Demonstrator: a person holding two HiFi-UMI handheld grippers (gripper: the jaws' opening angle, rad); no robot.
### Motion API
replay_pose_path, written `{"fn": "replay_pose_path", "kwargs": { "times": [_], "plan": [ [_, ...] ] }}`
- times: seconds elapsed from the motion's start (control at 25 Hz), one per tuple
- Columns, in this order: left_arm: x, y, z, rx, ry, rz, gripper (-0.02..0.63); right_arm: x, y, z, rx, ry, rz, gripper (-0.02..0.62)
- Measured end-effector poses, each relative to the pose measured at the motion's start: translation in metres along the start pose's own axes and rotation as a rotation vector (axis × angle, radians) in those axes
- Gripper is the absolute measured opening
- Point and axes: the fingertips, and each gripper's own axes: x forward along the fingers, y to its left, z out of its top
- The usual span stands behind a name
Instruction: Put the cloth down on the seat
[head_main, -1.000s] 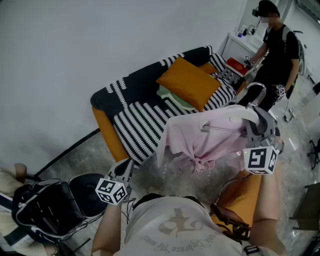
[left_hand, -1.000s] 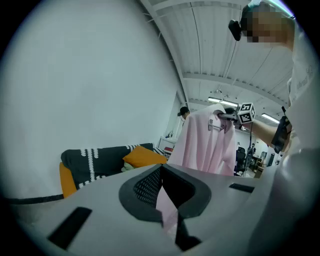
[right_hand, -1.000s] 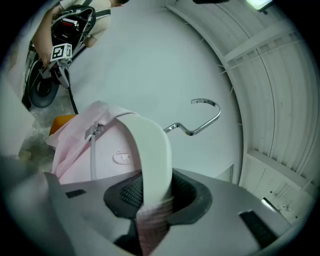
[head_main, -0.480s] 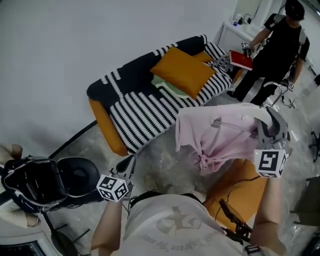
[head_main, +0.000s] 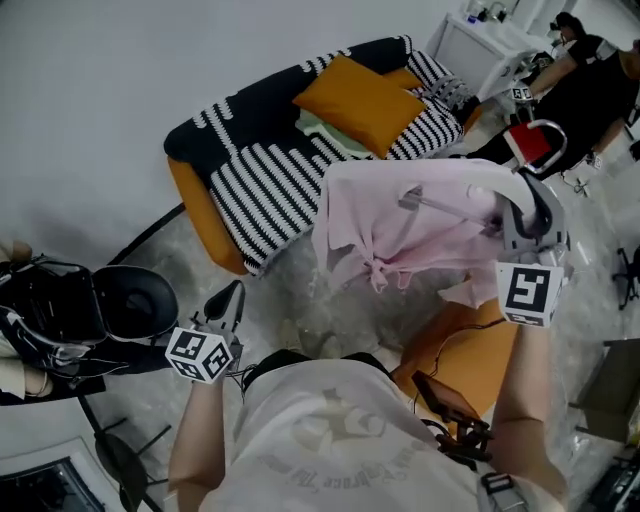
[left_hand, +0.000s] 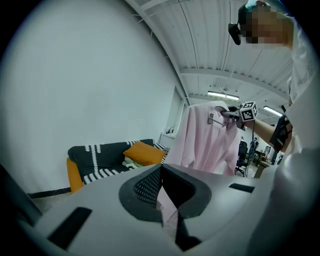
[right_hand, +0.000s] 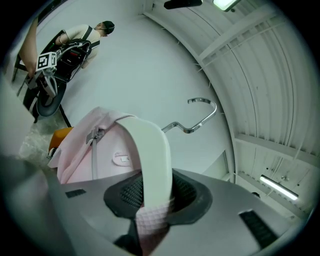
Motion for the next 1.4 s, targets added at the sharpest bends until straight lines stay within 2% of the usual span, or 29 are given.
{"fn": "replay_pose_path", "kwargs": {
  "times": [0.24, 0.52, 0.76, 1.16, 1.4],
  "plan": [
    [-0.031, 0.009, -0.016, -0.024, -0.03, 0.036, 0.011, 0.002, 0.037, 0.033, -0.006, -0.061, 0.045, 0.121],
    [-0.052, 0.015, -0.024, -0.053, -0.047, 0.074, 0.011, 0.013, 0.061, 0.072, -0.042, -0.119, 0.096, 0.121],
    [-0.064, 0.027, -0.029, -0.055, -0.045, 0.106, 0.011, 0.025, 0.078, 0.086, -0.046, -0.132, 0.131, 0.121],
    [-0.052, 0.05, -0.034, -0.085, -0.043, 0.134, 0.011, 0.054, 0.094, 0.106, -0.067, -0.161, 0.17, 0.121],
    [-0.022, 0.048, -0.031, -0.1, -0.043, 0.143, 0.011, 0.081, 0.088, 0.097, -0.068, -0.172, 0.193, 0.121]
  ]
}}
